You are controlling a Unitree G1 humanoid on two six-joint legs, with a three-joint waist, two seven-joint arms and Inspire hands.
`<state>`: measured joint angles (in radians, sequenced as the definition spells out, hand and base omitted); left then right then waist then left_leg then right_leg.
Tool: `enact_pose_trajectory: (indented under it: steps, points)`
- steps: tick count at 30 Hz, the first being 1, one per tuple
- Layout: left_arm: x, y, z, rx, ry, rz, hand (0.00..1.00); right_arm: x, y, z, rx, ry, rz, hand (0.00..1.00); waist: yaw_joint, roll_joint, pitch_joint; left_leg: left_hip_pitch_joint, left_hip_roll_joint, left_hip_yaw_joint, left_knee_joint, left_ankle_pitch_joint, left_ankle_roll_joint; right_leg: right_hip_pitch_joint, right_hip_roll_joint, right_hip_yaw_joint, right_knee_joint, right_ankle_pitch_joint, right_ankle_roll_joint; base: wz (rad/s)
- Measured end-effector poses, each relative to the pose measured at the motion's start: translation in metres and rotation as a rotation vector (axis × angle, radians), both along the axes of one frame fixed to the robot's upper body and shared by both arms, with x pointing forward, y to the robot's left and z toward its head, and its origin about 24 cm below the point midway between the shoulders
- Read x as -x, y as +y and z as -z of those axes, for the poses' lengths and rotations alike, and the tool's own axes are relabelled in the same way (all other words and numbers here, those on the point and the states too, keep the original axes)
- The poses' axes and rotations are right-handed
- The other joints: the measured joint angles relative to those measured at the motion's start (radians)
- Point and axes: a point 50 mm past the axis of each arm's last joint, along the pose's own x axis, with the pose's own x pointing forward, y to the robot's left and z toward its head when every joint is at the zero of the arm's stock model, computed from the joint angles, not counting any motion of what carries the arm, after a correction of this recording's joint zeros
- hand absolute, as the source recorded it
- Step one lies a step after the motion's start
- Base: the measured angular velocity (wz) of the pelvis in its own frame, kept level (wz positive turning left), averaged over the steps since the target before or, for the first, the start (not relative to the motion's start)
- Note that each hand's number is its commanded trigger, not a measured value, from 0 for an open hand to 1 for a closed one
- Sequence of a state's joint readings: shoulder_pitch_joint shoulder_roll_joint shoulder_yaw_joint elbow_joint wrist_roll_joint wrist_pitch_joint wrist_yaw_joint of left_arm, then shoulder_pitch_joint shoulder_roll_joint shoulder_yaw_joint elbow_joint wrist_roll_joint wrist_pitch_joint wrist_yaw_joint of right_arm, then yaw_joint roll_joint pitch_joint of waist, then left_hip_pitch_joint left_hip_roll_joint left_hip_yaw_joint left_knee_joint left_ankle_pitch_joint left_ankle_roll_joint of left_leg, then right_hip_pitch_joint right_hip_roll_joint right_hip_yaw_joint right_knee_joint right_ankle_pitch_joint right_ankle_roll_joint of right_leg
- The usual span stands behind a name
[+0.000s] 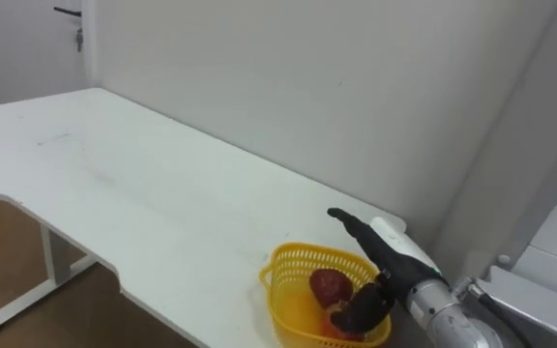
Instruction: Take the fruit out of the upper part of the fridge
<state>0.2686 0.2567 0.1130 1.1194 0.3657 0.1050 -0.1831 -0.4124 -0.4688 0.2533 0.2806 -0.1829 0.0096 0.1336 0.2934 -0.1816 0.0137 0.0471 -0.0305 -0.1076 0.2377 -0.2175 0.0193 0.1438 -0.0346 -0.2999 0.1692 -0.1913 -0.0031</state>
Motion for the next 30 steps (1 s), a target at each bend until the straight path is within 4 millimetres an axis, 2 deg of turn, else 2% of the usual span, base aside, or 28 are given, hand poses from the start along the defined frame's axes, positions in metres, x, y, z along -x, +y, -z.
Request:
enact_pose_trajectory:
  steps: [1, 3, 5, 7, 8, 10, 14, 16, 18, 20, 22, 24, 26, 29, 30]
  points:
    - [0.000, -0.001, 0.000, -0.002, -0.001, -0.001, 0.00, 0.001, 0.002, -0.003, -0.023, -0.007, -0.008, 0.00, -0.009, 0.007, -0.0037, 0.000, 0.000, 0.002, -0.001, 0.000, 0.000, 0.001, 0.000, 0.000, 0.000, 0.000, 0.000, -0.06]
    - [0.000, -0.001, 0.000, -0.004, -0.003, -0.001, 0.00, 0.001, 0.006, -0.008, -0.056, -0.026, -0.026, 0.00, -0.019, 0.020, -0.0059, 0.001, 0.002, 0.006, 0.000, 0.000, 0.000, 0.001, 0.000, 0.002, 0.000, 0.000, 0.000, -0.07]
    - [-0.001, -0.003, 0.001, -0.007, -0.008, -0.003, 0.00, 0.003, 0.010, -0.017, -0.106, -0.051, -0.049, 0.00, -0.032, 0.035, -0.0069, 0.003, 0.003, 0.015, -0.001, 0.000, 0.000, 0.001, 0.000, 0.012, 0.000, 0.000, 0.000, -0.10]
    - [0.001, -0.008, 0.003, -0.003, -0.009, -0.008, 0.00, 0.007, 0.018, -0.033, -0.155, -0.113, -0.089, 0.00, -0.048, 0.058, -0.0045, 0.013, 0.003, 0.026, -0.007, 0.000, 0.001, 0.001, 0.000, 0.030, 0.000, 0.000, 0.000, -0.14]
    - [0.001, -0.008, 0.003, -0.002, -0.008, -0.009, 0.00, 0.008, 0.020, -0.037, -0.166, -0.132, -0.100, 0.00, -0.050, 0.060, -0.0048, 0.014, 0.003, 0.029, -0.011, 0.000, 0.001, 0.001, 0.001, 0.036, 0.000, 0.000, 0.000, -0.23]
    - [0.003, -0.011, 0.004, -0.005, -0.007, -0.013, 0.00, 0.019, 0.025, -0.051, -0.193, -0.201, -0.135, 0.00, -0.061, 0.074, -0.0111, 0.019, 0.003, 0.041, -0.019, 0.000, 0.002, -0.001, 0.000, 0.048, 0.000, 0.000, 0.000, -0.14]
    - [0.005, -0.012, 0.004, -0.010, -0.005, -0.016, 0.00, 0.029, 0.017, -0.070, -0.225, -0.306, -0.105, 0.00, -0.092, 0.078, -0.0131, 0.041, 0.005, 0.047, -0.018, 0.000, 0.002, 0.010, 0.001, 0.056, -0.001, 0.000, 0.000, -0.07]
    - [0.007, -0.014, 0.005, -0.010, -0.013, -0.025, 0.00, 0.035, 0.009, -0.086, -0.262, -0.400, -0.069, 0.00, -0.105, 0.089, -0.0071, 0.054, 0.010, 0.067, -0.029, 0.000, 0.002, 0.015, 0.004, 0.078, 0.000, 0.000, 0.000, -0.23]
    - [0.005, -0.013, 0.005, -0.018, -0.025, -0.020, 0.00, 0.044, 0.005, -0.098, -0.299, -0.490, -0.040, 0.00, -0.129, 0.089, -0.0078, 0.053, 0.018, 0.082, -0.033, -0.001, 0.002, 0.010, 0.006, 0.078, 0.000, 0.000, 0.000, -0.15]
    - [0.006, -0.014, 0.005, -0.019, -0.032, -0.017, 0.00, 0.057, 0.004, -0.110, -0.320, -0.594, -0.024, 0.00, -0.155, 0.093, -0.0094, 0.051, 0.018, 0.085, -0.038, -0.002, 0.002, 0.006, 0.007, 0.080, 0.000, 0.000, 0.000, -0.10]
    - [0.005, -0.017, 0.005, -0.020, -0.041, -0.016, 0.00, 0.071, 0.004, -0.119, -0.345, -0.700, -0.012, 0.00, -0.177, 0.105, -0.0160, 0.052, 0.019, 0.106, -0.040, -0.002, 0.002, -0.005, 0.010, 0.101, 0.002, 0.001, -0.001, -0.26]
    - [0.003, -0.020, 0.006, -0.026, -0.053, -0.017, 0.00, 0.078, 0.002, -0.123, -0.362, -0.751, 0.003, 0.00, -0.187, 0.115, -0.0196, 0.053, 0.022, 0.126, -0.041, -0.002, 0.002, -0.012, 0.011, 0.114, 0.004, 0.002, -0.003, -0.29]
    - [0.002, -0.021, 0.007, -0.031, -0.069, -0.012, 0.00, 0.082, -0.001, -0.124, -0.368, -0.795, 0.040, 0.00, -0.199, 0.124, -0.0183, 0.057, 0.023, 0.139, -0.042, -0.002, 0.002, -0.014, 0.012, 0.124, 0.006, 0.003, -0.004, -0.20]
    - [0.005, -0.023, 0.007, -0.030, -0.066, -0.015, 0.00, 0.092, -0.009, -0.118, -0.401, -0.850, 0.140, 0.00, -0.214, 0.133, -0.0182, 0.070, 0.027, 0.152, -0.053, -0.002, 0.002, -0.014, 0.017, 0.140, 0.009, 0.004, -0.005, -0.14]
    - [0.007, -0.025, 0.008, -0.027, -0.057, -0.013, 0.00, 0.095, -0.013, -0.114, -0.416, -0.857, 0.175, 0.00, -0.230, 0.137, -0.0185, 0.071, 0.029, 0.156, -0.053, -0.002, 0.002, -0.016, 0.018, 0.145, 0.012, 0.004, -0.005, -0.10]
